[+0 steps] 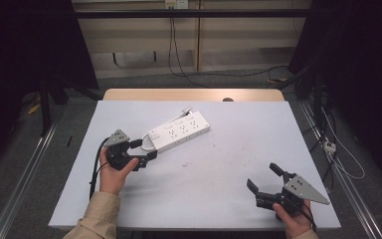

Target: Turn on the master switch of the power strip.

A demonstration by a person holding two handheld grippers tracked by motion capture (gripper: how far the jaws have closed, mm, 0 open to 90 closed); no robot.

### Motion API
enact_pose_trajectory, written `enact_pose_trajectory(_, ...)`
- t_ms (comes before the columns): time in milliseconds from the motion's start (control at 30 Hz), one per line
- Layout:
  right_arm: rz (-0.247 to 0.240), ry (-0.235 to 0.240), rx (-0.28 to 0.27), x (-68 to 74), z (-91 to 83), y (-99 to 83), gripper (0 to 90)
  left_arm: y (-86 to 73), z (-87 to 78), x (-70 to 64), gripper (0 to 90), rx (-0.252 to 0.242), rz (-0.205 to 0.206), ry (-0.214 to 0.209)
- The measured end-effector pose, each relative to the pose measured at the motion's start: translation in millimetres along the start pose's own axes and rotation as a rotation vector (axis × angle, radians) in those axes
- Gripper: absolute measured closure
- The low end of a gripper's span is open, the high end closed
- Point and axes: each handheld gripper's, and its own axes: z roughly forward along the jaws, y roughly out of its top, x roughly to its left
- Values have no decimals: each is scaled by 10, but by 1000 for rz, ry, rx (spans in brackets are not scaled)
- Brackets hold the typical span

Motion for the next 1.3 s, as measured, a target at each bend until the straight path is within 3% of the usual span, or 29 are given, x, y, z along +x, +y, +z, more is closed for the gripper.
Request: enact_pose_trajectory(1300, -4, 9, 1, 14, -1, 8, 48, -194, -321, -50, 150, -9, 10, 8)
